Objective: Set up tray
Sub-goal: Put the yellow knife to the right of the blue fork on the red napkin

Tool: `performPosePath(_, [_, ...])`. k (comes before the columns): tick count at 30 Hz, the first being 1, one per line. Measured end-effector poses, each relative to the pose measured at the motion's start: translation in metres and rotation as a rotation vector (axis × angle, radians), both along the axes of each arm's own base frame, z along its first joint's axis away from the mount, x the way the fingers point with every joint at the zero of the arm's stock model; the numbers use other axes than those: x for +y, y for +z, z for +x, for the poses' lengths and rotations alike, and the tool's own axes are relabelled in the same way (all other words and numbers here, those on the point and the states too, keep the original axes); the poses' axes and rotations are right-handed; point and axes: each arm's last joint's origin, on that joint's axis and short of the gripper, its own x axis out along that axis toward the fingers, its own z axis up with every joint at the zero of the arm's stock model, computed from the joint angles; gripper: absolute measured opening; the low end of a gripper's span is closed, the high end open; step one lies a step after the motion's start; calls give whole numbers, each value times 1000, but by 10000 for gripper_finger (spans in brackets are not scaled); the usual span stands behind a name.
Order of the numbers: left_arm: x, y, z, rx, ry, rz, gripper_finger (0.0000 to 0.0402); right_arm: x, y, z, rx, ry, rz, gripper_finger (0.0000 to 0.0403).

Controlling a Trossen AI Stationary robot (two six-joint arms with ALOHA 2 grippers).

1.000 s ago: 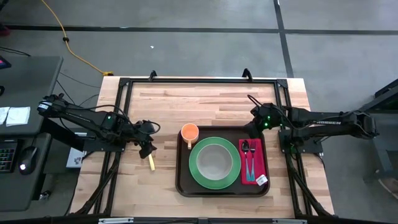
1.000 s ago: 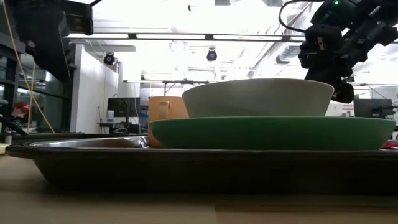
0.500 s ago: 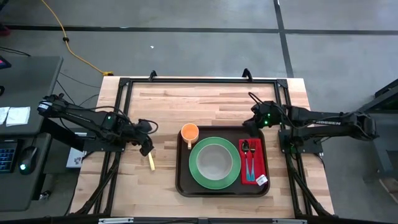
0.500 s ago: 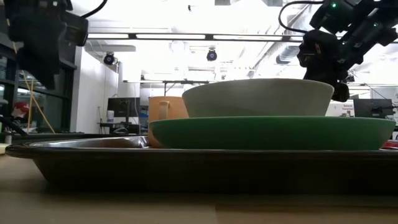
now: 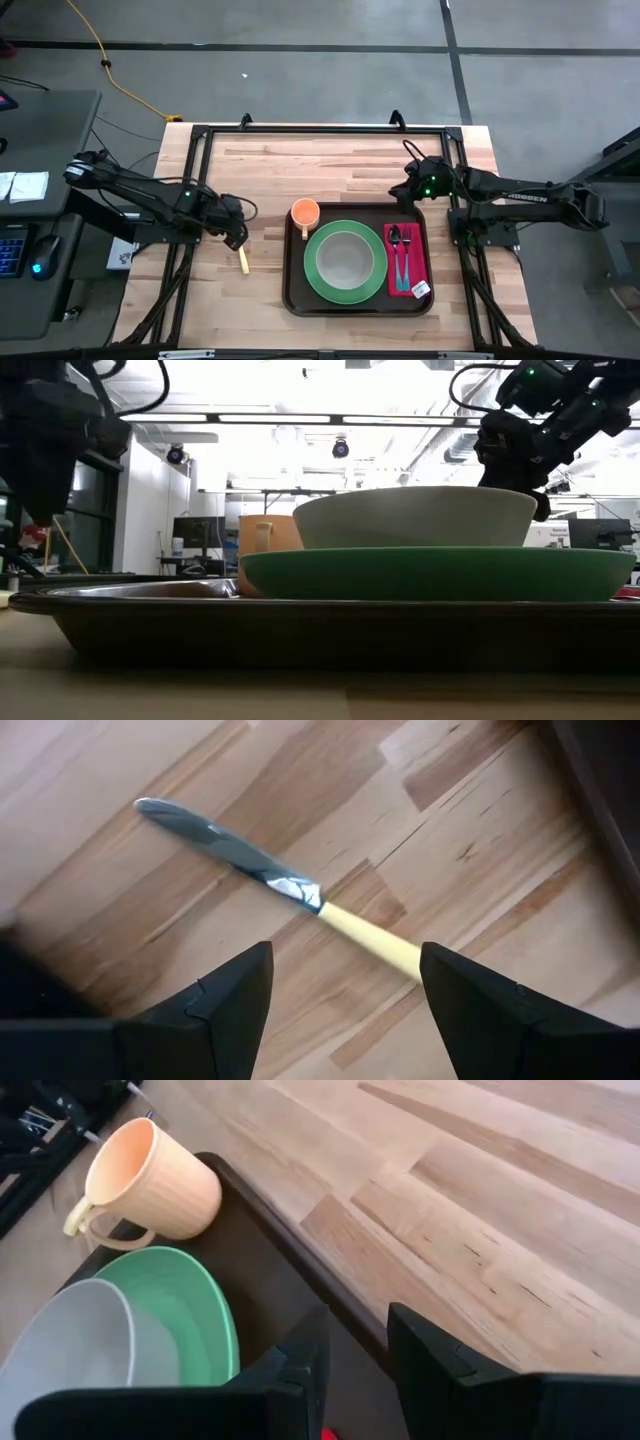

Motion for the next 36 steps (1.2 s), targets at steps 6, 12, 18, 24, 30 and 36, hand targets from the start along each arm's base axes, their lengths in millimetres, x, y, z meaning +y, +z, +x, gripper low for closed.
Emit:
performPosePath(6, [-3,-8,11,33,-6,16,282,-2,2,1,-31,14,8,83])
performPosePath(12, [-3,-19,17,101,0,87,282,-2,2,1,-34,17,10,83])
performPosePath(18, [-5,-25,26,90,20,112,282,-2,2,1,-35,23,15,83])
performPosePath(24, [-6,-27,30,72,34,105,282,-2,2,1,-37,27,17,83])
performPosePath(30, [-6,-27,31,72,58,80,282,-1,2,1,-39,33,21,83])
performPosePath(36, [-7,-28,31,73,87,49,282,-1,2,1,-45,54,36,83])
